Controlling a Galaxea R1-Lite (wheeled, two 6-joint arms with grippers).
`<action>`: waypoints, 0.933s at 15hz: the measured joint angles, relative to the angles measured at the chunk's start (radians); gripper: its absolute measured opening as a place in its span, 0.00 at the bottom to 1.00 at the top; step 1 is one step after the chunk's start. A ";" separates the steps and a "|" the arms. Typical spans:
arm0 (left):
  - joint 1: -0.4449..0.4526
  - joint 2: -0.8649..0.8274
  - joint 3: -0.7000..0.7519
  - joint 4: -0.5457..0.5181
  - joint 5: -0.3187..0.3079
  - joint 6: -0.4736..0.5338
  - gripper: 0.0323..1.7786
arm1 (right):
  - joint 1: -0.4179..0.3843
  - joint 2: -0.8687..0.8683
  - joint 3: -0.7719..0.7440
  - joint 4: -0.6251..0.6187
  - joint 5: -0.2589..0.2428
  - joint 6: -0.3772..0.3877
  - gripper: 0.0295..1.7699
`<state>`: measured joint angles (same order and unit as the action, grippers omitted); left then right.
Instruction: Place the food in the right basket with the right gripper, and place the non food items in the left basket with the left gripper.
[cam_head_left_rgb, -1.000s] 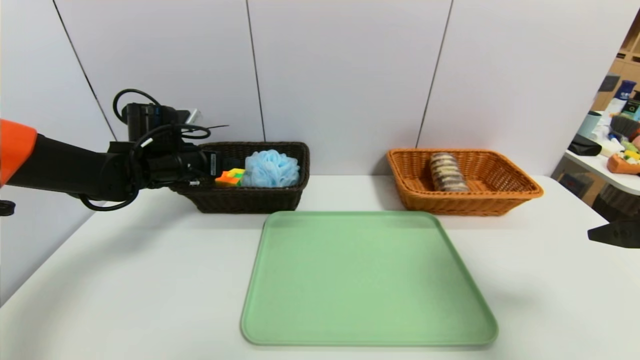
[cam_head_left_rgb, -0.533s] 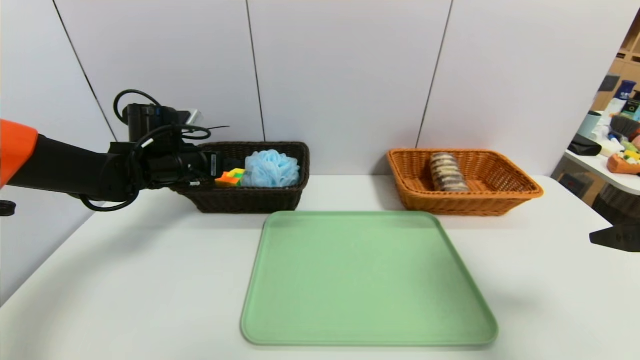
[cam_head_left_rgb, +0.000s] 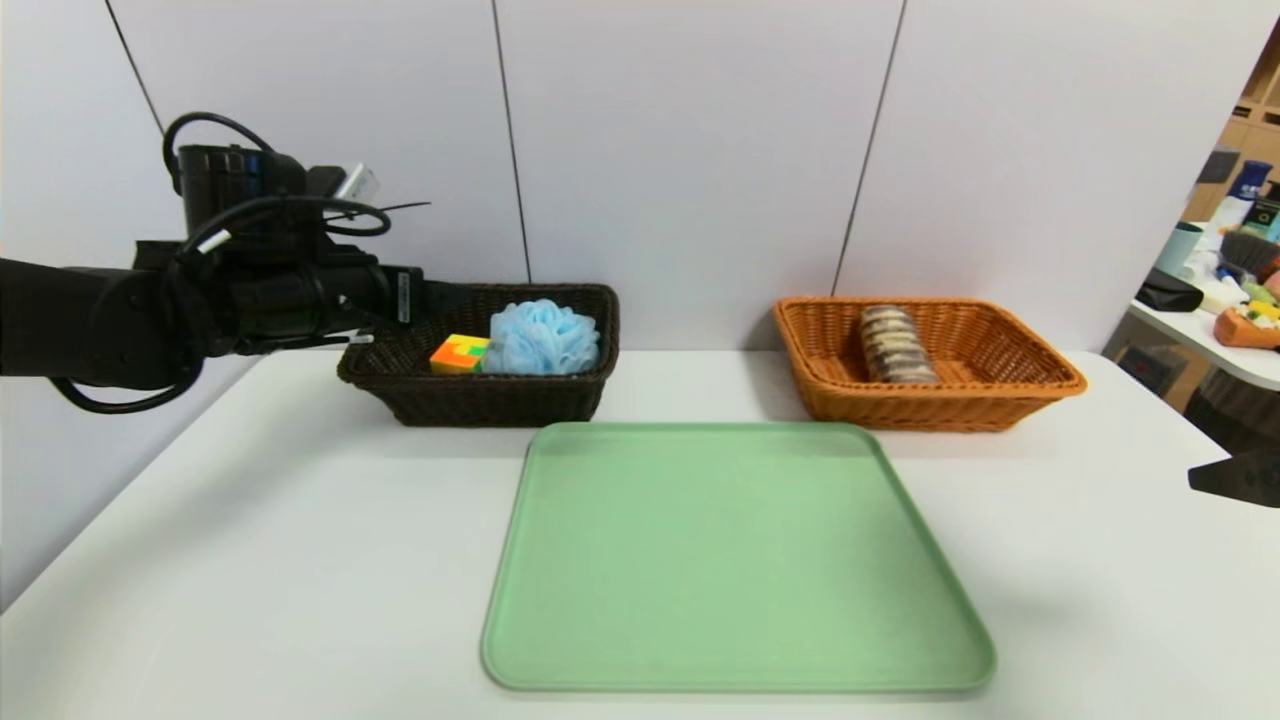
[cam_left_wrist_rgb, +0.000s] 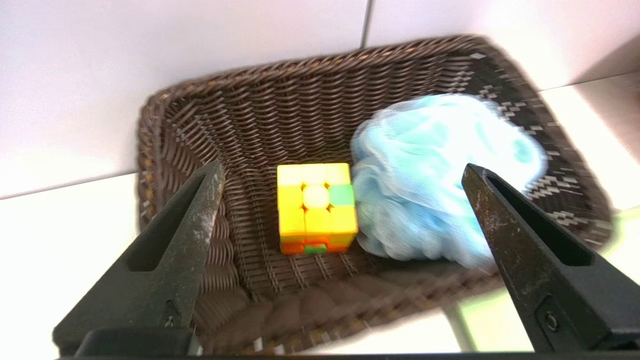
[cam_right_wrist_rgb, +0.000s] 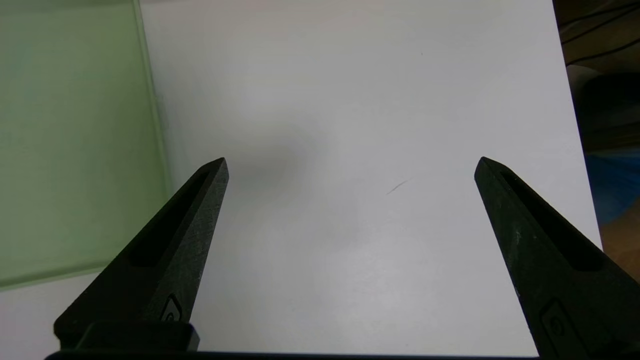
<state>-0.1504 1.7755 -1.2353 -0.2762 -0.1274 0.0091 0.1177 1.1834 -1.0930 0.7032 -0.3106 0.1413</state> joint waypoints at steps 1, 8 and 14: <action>-0.012 -0.045 0.002 0.047 0.020 0.000 0.95 | -0.002 -0.008 0.009 0.000 0.000 -0.001 0.96; -0.059 -0.366 0.136 0.188 0.236 -0.026 0.95 | -0.005 -0.088 0.086 -0.001 0.014 -0.002 0.96; 0.022 -0.678 0.438 0.191 0.282 -0.063 0.95 | -0.006 -0.163 0.123 -0.001 0.027 -0.002 0.96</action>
<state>-0.1283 1.0977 -0.7977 -0.0851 0.1547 -0.0543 0.1115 1.0209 -0.9702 0.7017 -0.2832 0.1394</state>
